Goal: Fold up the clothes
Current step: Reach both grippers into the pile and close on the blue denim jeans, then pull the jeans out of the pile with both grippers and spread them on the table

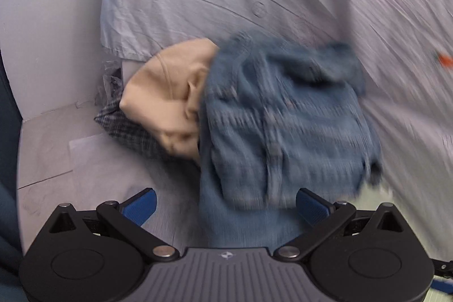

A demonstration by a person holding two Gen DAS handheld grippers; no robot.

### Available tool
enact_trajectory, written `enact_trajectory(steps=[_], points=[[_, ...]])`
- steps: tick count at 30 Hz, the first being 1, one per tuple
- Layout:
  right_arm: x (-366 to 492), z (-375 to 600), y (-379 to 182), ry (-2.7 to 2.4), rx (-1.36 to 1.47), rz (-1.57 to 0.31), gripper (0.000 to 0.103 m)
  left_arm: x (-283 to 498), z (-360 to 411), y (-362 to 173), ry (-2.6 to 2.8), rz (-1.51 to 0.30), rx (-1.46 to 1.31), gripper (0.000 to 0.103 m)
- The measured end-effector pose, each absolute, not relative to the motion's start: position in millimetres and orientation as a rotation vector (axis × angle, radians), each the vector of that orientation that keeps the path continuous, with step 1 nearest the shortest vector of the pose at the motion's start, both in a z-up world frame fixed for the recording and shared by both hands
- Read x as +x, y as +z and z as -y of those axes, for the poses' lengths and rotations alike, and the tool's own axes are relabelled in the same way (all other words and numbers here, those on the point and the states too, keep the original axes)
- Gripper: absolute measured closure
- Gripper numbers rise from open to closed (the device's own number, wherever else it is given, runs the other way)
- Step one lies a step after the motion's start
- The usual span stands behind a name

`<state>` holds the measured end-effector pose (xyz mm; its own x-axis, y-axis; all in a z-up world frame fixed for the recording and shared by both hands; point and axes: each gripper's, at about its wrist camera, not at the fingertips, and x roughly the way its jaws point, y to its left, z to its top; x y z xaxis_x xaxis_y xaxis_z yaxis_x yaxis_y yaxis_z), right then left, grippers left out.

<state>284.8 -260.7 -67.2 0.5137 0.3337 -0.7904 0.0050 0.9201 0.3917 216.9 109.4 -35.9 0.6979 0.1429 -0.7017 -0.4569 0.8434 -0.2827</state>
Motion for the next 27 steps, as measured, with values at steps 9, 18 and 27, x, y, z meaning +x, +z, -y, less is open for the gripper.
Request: enact_trajectory(steps=[9, 18, 27], points=[[387, 211, -86, 0.291, 0.683, -1.056, 0.012, 271, -151, -47, 0.270, -0.664, -0.740, 0.006], [450, 169, -90, 0.352, 0.911, -1.045, 0.037, 292, -154, -50, 0.238, -0.654, -0.753, 0.034], [371, 197, -23, 0.350, 0.864, -0.813, 0.095, 269, -150, -30, 0.179, -0.643, -0.735, 0.081]])
